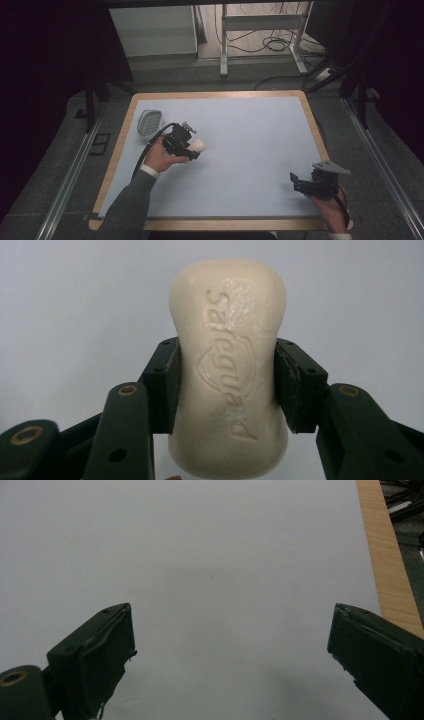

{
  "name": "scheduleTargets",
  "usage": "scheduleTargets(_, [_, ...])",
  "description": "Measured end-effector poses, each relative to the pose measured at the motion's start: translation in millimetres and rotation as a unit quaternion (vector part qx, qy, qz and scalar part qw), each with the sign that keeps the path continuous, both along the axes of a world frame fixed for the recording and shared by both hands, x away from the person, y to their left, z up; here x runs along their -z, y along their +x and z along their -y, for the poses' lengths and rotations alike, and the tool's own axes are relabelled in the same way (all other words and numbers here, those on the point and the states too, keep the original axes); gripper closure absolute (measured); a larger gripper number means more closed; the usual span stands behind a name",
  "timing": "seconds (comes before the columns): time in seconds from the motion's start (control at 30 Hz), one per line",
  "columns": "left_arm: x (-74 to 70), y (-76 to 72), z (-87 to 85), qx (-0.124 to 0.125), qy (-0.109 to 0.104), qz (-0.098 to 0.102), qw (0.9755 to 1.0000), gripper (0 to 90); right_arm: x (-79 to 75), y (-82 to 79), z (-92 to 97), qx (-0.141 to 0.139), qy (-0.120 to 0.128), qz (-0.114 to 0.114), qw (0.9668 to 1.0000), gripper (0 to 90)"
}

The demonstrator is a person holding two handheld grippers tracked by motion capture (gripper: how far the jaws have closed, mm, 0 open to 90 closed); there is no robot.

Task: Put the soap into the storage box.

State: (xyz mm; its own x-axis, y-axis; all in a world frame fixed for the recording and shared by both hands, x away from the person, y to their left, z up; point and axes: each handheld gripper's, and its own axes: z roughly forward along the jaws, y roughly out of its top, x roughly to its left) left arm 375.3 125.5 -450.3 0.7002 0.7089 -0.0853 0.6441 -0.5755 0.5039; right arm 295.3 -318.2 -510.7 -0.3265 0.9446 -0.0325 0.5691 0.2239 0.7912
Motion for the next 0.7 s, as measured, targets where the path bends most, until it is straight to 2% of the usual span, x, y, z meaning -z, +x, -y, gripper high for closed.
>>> scheduleTargets(0.47, [-4.0, 10.3, -10.3, -0.018, 0.0, 0.002, 0.9998, 49.5, 1.5, 0.5, -0.3, 0.001, -0.002, -0.003, 1.0, 4.6])
scheduleTargets(0.7, [-12.2, 17.7, -19.4, -0.029, 0.004, 0.008, 0.9995, 49.5, 2.3, 0.9, -0.1, 0.001, -0.003, -0.004, 1.0, 4.7])
